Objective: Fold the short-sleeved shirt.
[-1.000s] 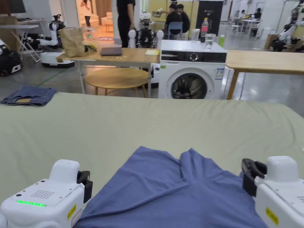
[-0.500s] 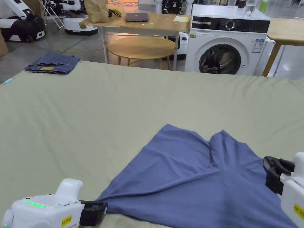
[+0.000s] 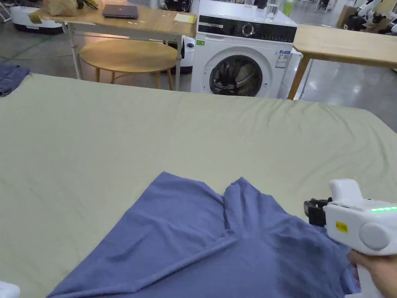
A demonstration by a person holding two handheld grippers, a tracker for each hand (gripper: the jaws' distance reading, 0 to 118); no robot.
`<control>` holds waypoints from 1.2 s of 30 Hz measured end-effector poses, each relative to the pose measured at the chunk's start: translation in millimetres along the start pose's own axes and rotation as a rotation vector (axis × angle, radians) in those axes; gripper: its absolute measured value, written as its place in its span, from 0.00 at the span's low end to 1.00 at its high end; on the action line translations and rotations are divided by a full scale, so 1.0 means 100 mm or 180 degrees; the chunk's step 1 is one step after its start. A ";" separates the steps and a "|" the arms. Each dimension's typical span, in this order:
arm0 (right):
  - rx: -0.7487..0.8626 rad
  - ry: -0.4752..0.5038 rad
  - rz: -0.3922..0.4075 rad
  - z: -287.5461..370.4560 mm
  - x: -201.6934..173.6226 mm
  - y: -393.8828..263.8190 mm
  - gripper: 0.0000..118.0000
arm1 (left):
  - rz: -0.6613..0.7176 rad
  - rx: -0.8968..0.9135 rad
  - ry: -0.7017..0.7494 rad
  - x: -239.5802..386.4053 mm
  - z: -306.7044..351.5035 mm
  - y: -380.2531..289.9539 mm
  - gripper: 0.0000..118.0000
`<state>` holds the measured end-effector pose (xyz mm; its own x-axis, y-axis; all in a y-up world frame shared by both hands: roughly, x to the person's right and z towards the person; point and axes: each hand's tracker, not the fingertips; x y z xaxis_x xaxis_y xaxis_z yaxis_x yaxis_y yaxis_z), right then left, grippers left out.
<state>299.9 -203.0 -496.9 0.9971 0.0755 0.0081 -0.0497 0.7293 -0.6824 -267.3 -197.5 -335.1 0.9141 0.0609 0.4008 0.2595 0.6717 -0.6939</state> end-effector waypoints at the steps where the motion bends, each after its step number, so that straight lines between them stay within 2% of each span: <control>1: -0.0135 0.0092 0.0022 -0.16 0.03 0.01 0.92 | 0.0032 0.0005 -0.0013 0.00 0.00 0.01 0.02; 3: -0.0478 0.0185 0.0040 -0.49 0.07 0.00 0.93 | 0.0084 -0.0022 -0.0005 -0.02 -0.01 0.01 0.02; 8: -0.0701 0.0215 0.0170 -0.89 0.00 -0.18 0.93 | 0.0118 -0.0134 0.0054 0.00 -0.08 0.00 0.02; 10: -0.0631 0.0341 0.0041 -0.79 0.00 -0.22 0.84 | 0.0111 -0.0167 0.0073 -0.01 -0.11 0.00 0.02; 11: -0.0558 0.0351 0.0071 -0.70 -0.01 -0.22 0.76 | 0.0106 -0.0183 0.0089 -0.01 -0.13 0.00 0.02; 12: -0.0544 0.0404 0.0077 -0.61 -0.03 -0.21 0.54 | 0.0112 -0.0211 0.0095 0.00 -0.14 0.01 0.02; 13: -0.0551 0.0428 0.0099 -0.57 -0.05 -0.22 0.24 | 0.0118 -0.0240 0.0093 0.00 -0.16 0.02 0.02; 14: -0.0554 0.0437 0.0145 -0.49 -0.08 -0.23 0.00 | 0.0113 -0.0252 0.0094 -0.01 -0.18 0.01 0.02; 16: -0.0502 0.0401 0.0140 -0.30 -0.15 -0.22 0.00 | 0.0082 -0.0250 0.0106 0.00 -0.22 0.03 0.02; 19: -0.0134 0.0286 0.0204 0.14 -0.25 -0.09 0.00 | 0.0131 -0.0158 0.0107 -0.06 -0.21 0.13 0.02; 21: 0.0173 0.0176 0.0198 0.54 -0.31 0.06 0.00 | 0.0157 -0.0056 0.0096 -0.10 -0.17 0.29 0.02; 26: 0.0795 -0.0073 0.0359 1.49 -0.35 0.59 0.00 | 0.0079 0.0359 0.0232 -0.24 0.01 0.94 0.02; 33: 0.1351 -0.0311 0.0213 2.33 -0.04 1.49 0.00 | 0.0107 0.0842 0.0286 -0.32 0.40 2.07 0.02; 36: 0.1588 -0.0353 0.0059 2.59 0.10 1.86 0.00 | 0.0151 0.1068 0.0342 -0.31 0.55 2.57 0.02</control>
<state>285.5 110.1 -434.4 0.9851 0.1435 0.0953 -0.1156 0.9609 -0.2514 -246.6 14.1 -493.1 0.9549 0.0319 0.2951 0.1154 0.8762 -0.4680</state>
